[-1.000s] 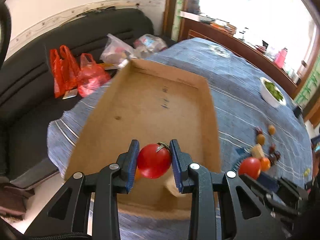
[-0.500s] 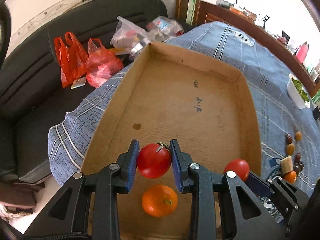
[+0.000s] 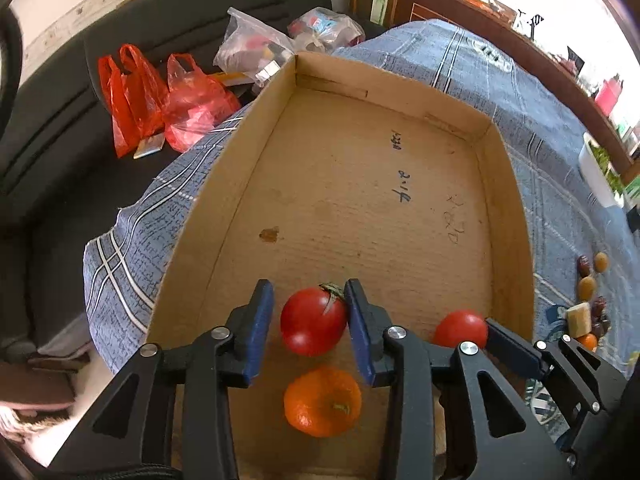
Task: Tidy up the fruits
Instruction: 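Open the right tool to drop its tomato in the tray while the left releases its tomato, then move both open tools back over the remaining fruits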
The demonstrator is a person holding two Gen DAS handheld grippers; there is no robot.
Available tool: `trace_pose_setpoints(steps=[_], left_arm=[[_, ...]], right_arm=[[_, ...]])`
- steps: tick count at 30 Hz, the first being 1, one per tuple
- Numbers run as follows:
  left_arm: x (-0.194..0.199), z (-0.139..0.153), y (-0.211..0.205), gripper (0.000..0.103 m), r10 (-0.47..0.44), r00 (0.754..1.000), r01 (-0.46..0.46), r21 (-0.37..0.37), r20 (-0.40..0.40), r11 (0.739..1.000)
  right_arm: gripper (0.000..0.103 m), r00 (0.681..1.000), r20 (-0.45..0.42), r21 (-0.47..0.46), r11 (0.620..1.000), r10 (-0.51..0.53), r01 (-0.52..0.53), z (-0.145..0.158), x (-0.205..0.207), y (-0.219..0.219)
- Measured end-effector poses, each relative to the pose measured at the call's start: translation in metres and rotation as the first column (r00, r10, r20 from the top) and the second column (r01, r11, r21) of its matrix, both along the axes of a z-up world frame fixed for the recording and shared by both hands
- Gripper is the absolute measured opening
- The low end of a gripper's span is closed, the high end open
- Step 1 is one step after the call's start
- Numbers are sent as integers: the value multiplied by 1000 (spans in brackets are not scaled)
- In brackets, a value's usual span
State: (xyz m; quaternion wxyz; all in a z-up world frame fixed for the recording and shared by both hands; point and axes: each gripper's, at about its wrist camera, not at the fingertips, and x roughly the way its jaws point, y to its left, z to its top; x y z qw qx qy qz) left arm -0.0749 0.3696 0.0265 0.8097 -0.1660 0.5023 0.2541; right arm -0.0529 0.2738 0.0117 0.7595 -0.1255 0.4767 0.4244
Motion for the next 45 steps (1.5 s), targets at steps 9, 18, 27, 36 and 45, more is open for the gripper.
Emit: trace_pose_setpoints(steps=[9, 18, 27, 36, 45], left_arm=[[-16, 20, -12, 38, 18, 999, -17, -13, 46, 1000], [-20, 44, -46, 38, -35, 995, 36, -10, 92, 999], [-5, 51, -95, 38, -146, 985, 147, -7, 90, 989], [7, 50, -138, 38, -241, 968, 241, 6, 68, 971], [7, 49, -165, 38, -288, 956, 288, 10, 59, 958]], right_arm=[[54, 1000, 12, 33, 999, -23, 22, 16, -5, -28], [54, 996, 9, 126, 988, -89, 88, 48, -9, -96], [55, 975, -9, 135, 966, -220, 219, 49, -5, -168], [55, 954, -42, 127, 945, -298, 301, 38, 5, -210], [55, 939, -42, 138, 929, -341, 343, 39, 7, -235]])
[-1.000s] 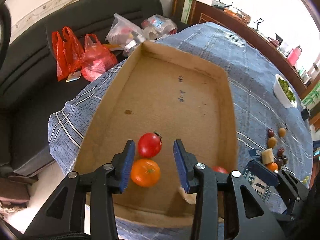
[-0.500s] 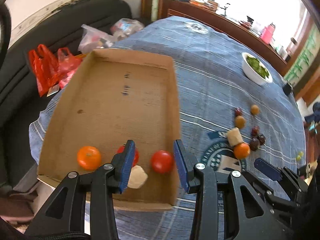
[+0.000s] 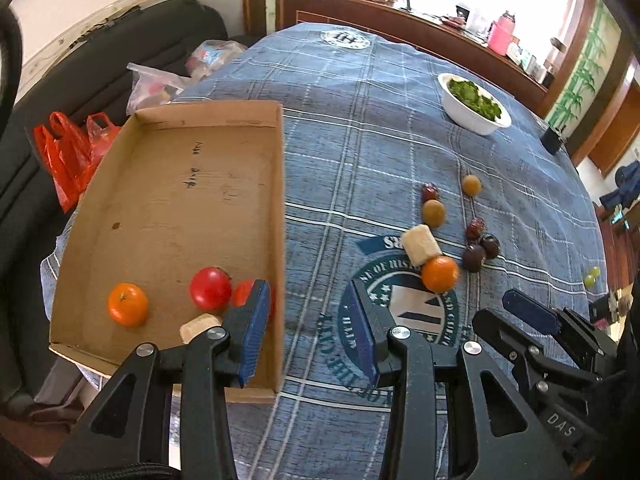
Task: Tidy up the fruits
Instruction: 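Move both open tools back over the remaining fruits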
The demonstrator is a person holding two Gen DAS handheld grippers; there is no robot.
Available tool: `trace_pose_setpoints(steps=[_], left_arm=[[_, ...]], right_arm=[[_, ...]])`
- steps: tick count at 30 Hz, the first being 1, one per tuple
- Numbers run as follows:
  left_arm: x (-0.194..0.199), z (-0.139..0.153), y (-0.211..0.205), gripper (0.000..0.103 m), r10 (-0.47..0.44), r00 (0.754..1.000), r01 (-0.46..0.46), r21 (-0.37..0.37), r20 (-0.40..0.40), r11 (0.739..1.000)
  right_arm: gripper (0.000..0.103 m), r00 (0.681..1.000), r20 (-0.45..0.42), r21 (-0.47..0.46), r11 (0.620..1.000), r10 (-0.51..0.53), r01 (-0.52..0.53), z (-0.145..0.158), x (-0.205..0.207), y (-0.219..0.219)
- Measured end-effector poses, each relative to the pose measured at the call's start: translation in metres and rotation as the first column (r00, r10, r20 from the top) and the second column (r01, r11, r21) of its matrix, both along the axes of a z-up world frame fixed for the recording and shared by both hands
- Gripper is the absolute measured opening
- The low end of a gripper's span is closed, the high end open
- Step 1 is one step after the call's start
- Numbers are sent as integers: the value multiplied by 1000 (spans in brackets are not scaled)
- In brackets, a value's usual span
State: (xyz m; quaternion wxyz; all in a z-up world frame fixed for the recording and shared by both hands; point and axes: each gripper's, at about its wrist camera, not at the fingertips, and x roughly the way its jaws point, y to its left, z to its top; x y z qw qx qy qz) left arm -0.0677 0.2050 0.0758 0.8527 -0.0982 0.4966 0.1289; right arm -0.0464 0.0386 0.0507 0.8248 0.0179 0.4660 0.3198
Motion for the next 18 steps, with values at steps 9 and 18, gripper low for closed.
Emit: trace_pose_setpoints(steps=[9, 18], left_arm=[[6, -11, -25, 38, -60, 998, 59, -15, -33, 998], [15, -22, -39, 38, -99, 993, 96, -46, -62, 994]], right_arm=[[55, 999, -18, -6, 999, -43, 43, -10, -1, -26], [50, 994, -19, -1, 994, -110, 110, -18, 12, -48]])
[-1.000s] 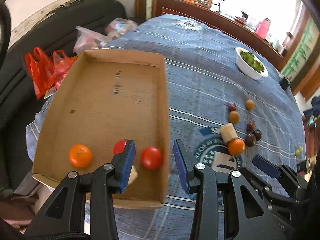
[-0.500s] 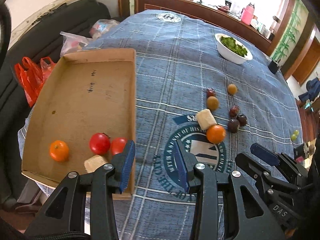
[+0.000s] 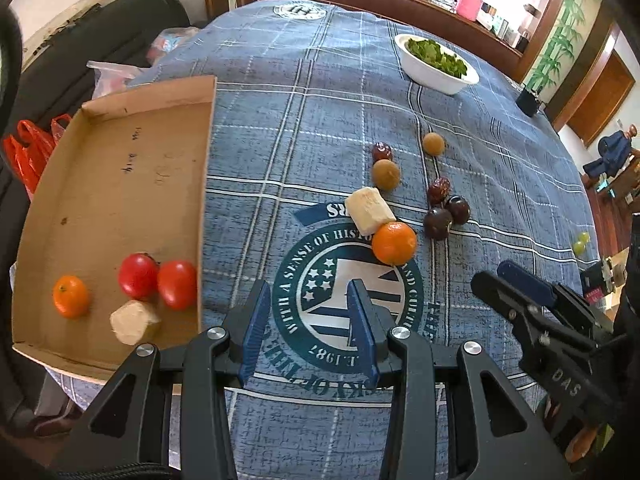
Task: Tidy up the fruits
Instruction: 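Move both open tools back over the remaining fruits, then grasp a cream cube with the left tool while the right grasps a tan round fruit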
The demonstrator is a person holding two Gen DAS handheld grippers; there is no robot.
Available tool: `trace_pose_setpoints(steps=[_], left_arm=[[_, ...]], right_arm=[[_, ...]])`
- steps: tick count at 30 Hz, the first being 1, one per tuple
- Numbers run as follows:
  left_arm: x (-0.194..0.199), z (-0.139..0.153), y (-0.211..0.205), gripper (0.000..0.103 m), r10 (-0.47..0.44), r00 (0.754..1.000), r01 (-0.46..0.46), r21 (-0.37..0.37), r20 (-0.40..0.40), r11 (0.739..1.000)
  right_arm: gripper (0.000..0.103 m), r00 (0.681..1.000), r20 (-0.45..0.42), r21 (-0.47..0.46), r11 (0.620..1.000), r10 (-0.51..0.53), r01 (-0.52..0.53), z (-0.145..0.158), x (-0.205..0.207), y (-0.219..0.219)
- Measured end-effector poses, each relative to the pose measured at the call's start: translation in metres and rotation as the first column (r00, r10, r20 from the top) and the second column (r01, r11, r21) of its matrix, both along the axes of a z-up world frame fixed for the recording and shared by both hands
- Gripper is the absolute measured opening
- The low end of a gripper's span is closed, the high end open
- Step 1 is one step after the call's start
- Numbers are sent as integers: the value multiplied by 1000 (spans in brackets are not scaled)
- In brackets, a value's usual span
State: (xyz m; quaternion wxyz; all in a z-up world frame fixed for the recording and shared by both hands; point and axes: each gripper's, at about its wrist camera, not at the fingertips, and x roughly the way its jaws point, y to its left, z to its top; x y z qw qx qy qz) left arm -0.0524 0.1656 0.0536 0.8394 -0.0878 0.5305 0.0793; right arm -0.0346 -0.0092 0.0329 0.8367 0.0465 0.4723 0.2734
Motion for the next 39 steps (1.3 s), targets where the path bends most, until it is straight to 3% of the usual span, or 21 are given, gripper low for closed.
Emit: trace_pose_setpoints(steps=[5, 13, 22, 25, 29, 31, 33, 39], left_arm=[[10, -4, 2, 38, -1, 1000, 1, -36, -4, 999], [45, -6, -1, 37, -11, 1000, 12, -104, 14, 994], [86, -35, -8, 38, -9, 999, 0, -165, -50, 986], [94, -48, -11, 47, -19, 997, 6, -191, -69, 982], [93, -48, -20, 46, -33, 998, 27, -133, -45, 991], [91, -47, -20, 44, -40, 999, 36, -128, -27, 991], [88, -47, -15, 28, -45, 999, 43, -161, -6, 986], [79, -42, 4, 27, 2, 1000, -1, -163, 6, 987]], right_arm=[[42, 999, -10, 10, 999, -37, 37, -4, 18, -6], [42, 994, 11, 23, 994, -106, 106, 5, 63, -10], [44, 993, 8, 10, 993, -121, 121, 1, 110, 4], [43, 994, 3, -10, 994, -113, 113, -6, 124, 15], [42, 995, 1, -75, 992, -99, 99, -23, 142, 36], [38, 995, -2, -114, 989, -95, 94, -35, 148, 44], [26, 994, 46, -139, 985, -98, 103, -36, 146, 47], [26, 992, 34, -75, 990, -121, 124, -27, 137, 34]])
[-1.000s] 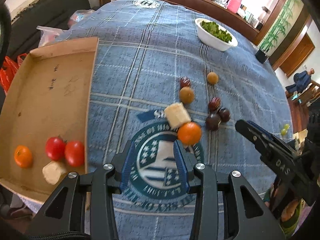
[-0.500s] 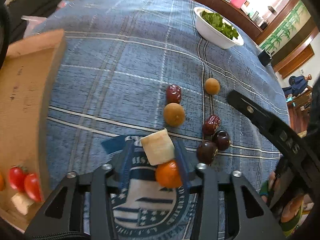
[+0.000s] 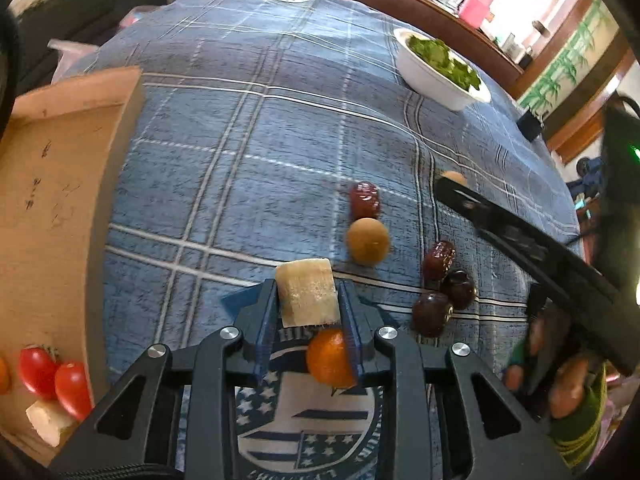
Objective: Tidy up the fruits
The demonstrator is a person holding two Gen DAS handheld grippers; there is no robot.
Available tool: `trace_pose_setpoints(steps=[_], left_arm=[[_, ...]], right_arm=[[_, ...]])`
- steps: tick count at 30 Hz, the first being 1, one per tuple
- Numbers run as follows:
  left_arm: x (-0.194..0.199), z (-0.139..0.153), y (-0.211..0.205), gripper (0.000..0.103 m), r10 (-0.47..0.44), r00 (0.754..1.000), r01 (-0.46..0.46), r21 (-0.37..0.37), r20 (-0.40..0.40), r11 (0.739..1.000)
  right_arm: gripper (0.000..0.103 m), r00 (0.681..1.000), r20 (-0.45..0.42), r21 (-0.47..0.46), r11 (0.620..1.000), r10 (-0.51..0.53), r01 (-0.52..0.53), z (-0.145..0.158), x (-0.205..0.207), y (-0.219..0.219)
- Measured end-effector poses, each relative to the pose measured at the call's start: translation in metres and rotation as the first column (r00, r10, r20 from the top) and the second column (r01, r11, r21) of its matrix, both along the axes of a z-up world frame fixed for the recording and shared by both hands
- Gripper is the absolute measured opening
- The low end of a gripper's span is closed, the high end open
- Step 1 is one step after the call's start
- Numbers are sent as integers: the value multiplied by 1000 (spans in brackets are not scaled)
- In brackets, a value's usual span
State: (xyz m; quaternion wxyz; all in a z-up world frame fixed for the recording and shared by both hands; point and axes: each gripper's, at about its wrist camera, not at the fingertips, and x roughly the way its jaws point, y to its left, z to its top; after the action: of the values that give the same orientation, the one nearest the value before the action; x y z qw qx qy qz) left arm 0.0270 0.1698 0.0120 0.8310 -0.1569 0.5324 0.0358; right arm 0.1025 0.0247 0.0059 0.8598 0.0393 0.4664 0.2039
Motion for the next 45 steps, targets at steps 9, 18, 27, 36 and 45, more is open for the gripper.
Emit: trace_pose_setpoints(steps=[9, 18, 27, 36, 45], left_arm=[[-29, 25, 22, 27, 60, 997, -63, 62, 48, 996], [-54, 47, 32, 28, 104, 989, -121, 174, 105, 977], [-67, 50, 42, 28, 133, 985, -151, 190, 107, 970], [-76, 54, 51, 28, 154, 981, -175, 202, 118, 964], [-81, 59, 59, 24, 169, 975, -197, 217, 142, 956]], right_arm=[[25, 998, 19, 108, 992, 58, -59, 33, -37, 2], [25, 987, 30, 118, 980, 158, -161, 45, -76, 36], [25, 978, 28, 106, 972, 208, -210, 46, -97, 54], [25, 971, 28, 93, 966, 238, -240, 46, -106, 68], [25, 963, 28, 81, 959, 269, -270, 46, -112, 82]])
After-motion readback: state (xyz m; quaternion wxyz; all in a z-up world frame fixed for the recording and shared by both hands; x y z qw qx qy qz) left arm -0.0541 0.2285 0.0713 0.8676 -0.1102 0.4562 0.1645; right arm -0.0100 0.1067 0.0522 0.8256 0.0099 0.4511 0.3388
